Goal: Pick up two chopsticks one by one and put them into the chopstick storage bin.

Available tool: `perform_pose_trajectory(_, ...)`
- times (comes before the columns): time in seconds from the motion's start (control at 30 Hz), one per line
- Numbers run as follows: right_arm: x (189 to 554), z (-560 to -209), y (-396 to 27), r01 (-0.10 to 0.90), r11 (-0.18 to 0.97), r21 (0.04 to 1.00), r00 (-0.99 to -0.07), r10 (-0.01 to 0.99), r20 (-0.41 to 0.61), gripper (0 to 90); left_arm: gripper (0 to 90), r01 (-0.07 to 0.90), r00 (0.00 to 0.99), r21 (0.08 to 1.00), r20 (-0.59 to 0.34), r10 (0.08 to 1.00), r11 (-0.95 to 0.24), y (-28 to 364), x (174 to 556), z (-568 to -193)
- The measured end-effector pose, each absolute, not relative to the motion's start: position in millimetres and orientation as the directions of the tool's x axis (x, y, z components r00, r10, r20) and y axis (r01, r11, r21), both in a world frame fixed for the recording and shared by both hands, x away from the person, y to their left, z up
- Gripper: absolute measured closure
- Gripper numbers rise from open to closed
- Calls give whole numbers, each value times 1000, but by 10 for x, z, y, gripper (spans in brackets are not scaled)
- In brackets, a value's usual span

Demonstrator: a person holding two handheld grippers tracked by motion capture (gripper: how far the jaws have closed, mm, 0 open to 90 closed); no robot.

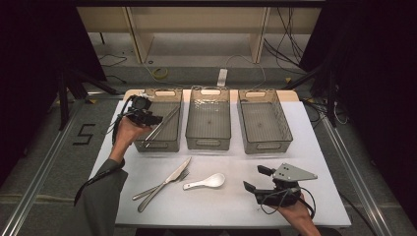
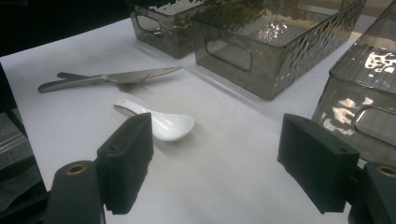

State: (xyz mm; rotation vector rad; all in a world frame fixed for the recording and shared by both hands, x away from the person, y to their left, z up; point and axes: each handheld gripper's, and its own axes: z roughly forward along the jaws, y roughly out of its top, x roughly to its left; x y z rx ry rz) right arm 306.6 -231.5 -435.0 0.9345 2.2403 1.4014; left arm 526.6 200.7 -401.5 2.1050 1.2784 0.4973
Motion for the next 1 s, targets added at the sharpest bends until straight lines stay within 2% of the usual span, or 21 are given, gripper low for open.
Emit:
perform_pose_trajectory(0.13,3065,-4349,-2316,351,299,887,-727,684,57,274,338,648,489,699,-77,869,-303,1979,5139,-3950)
perform_pose_trajectory(0.3,3065,-4350,-2315,351,299,887,-726,685,56,274,284,617,538,723,-99,837,-311,1913,4909,-3915)
perform_pose_trajectory(0.47,3056,-4343,-2313,351,300,887,-725,687,54,274,264,604,567,712,-69,821,-358,1853,4815,-3883)
perform_pose_trajectory(0.67,3051,-4337,-2320,349,296,889,-725,687,56,274,210,587,575,721,-50,816,-369,1816,4725,-3841)
perform_pose_trajectory(1.0,3044,-4330,-2317,345,294,891,-726,685,54,274,170,576,586,719,-30,810,-389,1756,4610,-3832)
